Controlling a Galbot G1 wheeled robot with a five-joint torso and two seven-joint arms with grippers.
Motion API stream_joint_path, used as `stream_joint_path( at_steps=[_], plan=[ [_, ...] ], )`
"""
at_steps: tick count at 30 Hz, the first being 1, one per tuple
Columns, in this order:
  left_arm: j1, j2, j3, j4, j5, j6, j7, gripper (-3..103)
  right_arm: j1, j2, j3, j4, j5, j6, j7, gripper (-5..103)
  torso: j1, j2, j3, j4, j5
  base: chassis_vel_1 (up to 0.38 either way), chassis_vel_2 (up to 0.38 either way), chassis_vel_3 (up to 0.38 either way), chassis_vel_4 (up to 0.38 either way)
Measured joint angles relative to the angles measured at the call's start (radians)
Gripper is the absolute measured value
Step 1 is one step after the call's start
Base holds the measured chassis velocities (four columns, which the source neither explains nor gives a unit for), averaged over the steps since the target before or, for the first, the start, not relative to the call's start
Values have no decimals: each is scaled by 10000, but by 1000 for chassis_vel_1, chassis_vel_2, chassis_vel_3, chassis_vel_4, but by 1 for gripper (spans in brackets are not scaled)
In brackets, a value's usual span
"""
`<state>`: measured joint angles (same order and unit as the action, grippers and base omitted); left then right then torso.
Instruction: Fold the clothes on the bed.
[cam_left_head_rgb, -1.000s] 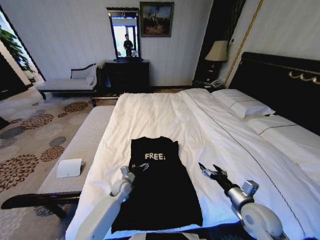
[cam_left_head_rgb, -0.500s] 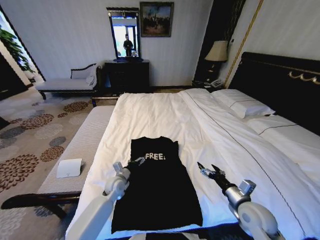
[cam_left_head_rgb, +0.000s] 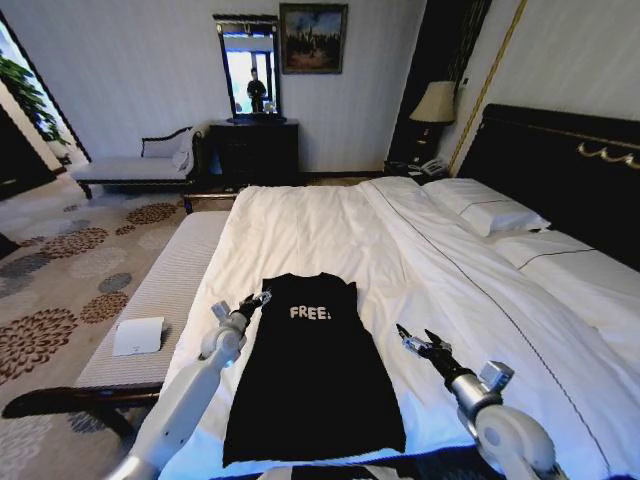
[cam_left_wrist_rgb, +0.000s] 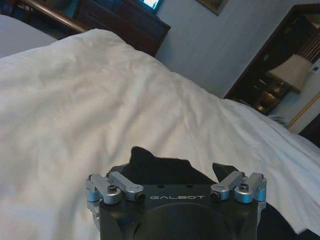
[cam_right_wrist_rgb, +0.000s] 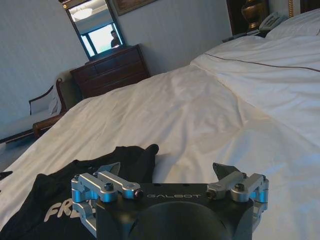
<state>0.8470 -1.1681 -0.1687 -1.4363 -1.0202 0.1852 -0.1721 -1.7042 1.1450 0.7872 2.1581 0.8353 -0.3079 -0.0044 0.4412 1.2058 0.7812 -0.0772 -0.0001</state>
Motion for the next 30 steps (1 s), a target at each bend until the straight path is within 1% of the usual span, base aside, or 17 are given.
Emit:
stream_joint_path(
  at_steps=[2, 3, 4, 5, 7, 8, 10, 11, 14, 18, 22, 23, 24, 25, 26, 28, 30],
  plan=[
    [-476, -67, 83, 637, 83, -26, 136, 92, 10, 14, 14, -6, 12, 5, 1, 100, 0, 0, 1, 2, 4, 0, 0, 0, 0],
    [-690, -125, 115, 967, 151, -37, 204, 89, 9, 15, 17, -6, 16, 6, 2, 100, 0, 0, 0, 1, 4, 0, 0, 0, 0],
    [-899, -208, 145, 1324, 215, -40, 244, 89, 3, 11, 22, -13, 19, 6, 2, 100, 1, 0, 0, 2, 2, 0, 0, 0, 0],
    [-899, -208, 145, 1324, 215, -40, 244, 89, 3, 11, 22, -13, 19, 6, 2, 100, 1, 0, 0, 2, 2, 0, 0, 0, 0],
    [-1347, -424, 245, 2062, 477, -40, 270, 92, 12, -48, 28, -52, 33, 8, 2, 100, 0, 0, 0, 1, 1, 0, 0, 0, 0],
    [-1592, -532, 326, 2475, 722, -40, 281, 96, 38, -88, 30, -79, 56, 9, 7, 100, 0, 0, 0, 1, 1, 0, 0, 0, 0],
    [-1906, -659, 445, 3026, 960, -42, 318, 92, 87, -129, 32, -102, 88, 9, 20, 100, 0, 0, 1, 1, 2, 0, 0, 0, 0],
    [-1906, -659, 445, 3026, 960, -42, 318, 92, 87, -129, 32, -102, 88, 9, 20, 100, 0, 0, 1, 1, 2, 0, 0, 0, 0],
    [-2492, -999, 532, 3991, 1116, -73, 457, 92, 150, -145, 33, -103, 154, 9, 46, 100, 1, -1, 1, 1, 2, 0, 0, 0, 0],
    [-2783, -1308, 600, 4504, 1216, -123, 621, 92, 73, -168, 142, -110, 206, 10, 48, 100, 1, 0, 1, 2, 2, 0, 0, 0, 0],
    [-3161, -1796, 614, 5264, 1359, -151, 741, 92, 12, -254, 280, -140, 287, 20, 43, 100, 0, 0, 0, 0, 2, 0, 0, 0, 0],
    [-3161, -1796, 614, 5264, 1359, -151, 741, 92, 12, -254, 280, -140, 287, 20, 43, 100, 0, 0, 0, 0, 2, 0, 0, 0, 0],
    [-3358, -2005, 584, 5646, 1364, -152, 753, 89, 12, -294, 336, -141, 343, 21, 43, 100, 0, 0, 0, 0, 2, 0, 0, 0, 0],
    [-3434, -2075, 578, 5796, 1381, -152, 766, 89, 12, -308, 357, -140, 364, 22, 43, 100, 0, -1, 0, 0, 2, 0, 0, 0, 0],
    [-3547, -2158, 572, 6027, 1426, -152, 787, 96, 3, -329, 418, -134, 411, 22, 43, 100, 1, -1, 0, 0, 3, 0, 0, 0, 0],
    [-3604, -2207, 562, 6159, 1434, -152, 788, 96, -8, -338, 455, -131, 438, 22, 43, 100, 1, -1, 0, 0, 3, 0, 0, 0, 0],
    [-3652, -2331, 470, 6338, 1385, -151, 750, 101, -37, -343, 552, -138, 499, 28, 35, 100, 0, 0, 0, 1, 3, 0, 0, 0, 0]
  ],
)
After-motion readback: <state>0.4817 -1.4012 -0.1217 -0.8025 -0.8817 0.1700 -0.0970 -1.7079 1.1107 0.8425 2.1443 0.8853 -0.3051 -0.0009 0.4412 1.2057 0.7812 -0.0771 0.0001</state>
